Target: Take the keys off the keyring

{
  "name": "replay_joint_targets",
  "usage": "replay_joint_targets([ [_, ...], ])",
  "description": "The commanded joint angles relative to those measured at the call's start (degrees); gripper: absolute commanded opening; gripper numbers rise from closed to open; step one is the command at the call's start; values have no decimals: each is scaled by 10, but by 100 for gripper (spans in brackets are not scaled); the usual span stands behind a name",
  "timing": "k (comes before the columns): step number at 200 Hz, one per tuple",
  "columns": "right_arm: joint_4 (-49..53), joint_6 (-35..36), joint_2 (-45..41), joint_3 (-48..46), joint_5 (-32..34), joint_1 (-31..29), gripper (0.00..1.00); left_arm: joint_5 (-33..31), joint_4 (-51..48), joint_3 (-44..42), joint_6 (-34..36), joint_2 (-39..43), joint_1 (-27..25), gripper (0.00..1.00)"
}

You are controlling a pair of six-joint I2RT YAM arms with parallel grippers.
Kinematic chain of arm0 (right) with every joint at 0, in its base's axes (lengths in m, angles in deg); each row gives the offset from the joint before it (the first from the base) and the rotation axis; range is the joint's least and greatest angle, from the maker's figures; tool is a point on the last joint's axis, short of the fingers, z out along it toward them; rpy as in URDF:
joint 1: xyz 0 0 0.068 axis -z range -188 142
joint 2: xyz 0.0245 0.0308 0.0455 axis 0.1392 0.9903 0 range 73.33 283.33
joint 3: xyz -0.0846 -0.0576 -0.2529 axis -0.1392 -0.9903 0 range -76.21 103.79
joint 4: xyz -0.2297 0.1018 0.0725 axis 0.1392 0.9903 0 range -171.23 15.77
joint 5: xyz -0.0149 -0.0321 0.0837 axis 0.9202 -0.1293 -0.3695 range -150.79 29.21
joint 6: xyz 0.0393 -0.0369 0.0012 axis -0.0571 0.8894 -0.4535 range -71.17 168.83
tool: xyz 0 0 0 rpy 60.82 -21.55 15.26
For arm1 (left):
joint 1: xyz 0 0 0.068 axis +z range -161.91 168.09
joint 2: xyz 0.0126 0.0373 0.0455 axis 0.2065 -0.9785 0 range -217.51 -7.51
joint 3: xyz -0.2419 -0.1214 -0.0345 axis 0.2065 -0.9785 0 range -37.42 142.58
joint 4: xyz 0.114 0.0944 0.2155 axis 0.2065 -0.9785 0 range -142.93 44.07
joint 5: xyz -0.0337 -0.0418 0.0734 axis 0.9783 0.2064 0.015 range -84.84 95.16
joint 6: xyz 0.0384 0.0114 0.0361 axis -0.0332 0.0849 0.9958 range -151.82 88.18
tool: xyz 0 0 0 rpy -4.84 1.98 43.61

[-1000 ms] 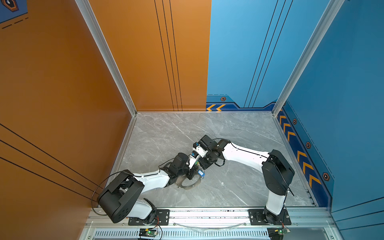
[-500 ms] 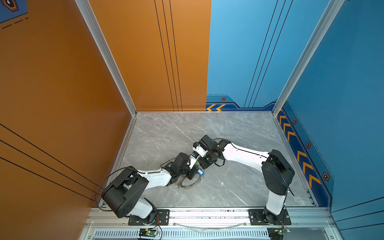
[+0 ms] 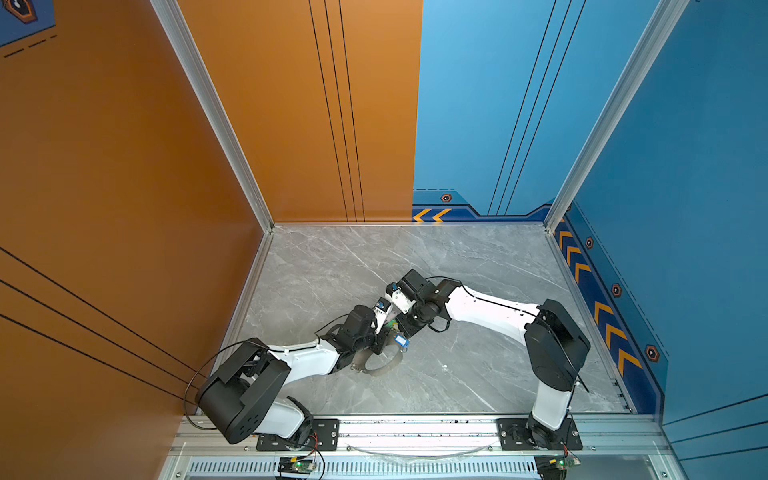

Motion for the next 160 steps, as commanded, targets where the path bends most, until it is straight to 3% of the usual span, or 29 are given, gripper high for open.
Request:
replay_joint_targets([
  [1, 5, 0, -21, -7, -11, -2, 2, -2, 18, -1, -4, 5, 5, 24],
  [67, 4, -1, -17, -7, -14, 0, 2, 57, 27, 17, 16, -29, -4, 22],
  [160, 4, -4, -21, -7, -20, 1, 2, 54, 39, 39, 19, -68, -4, 20],
])
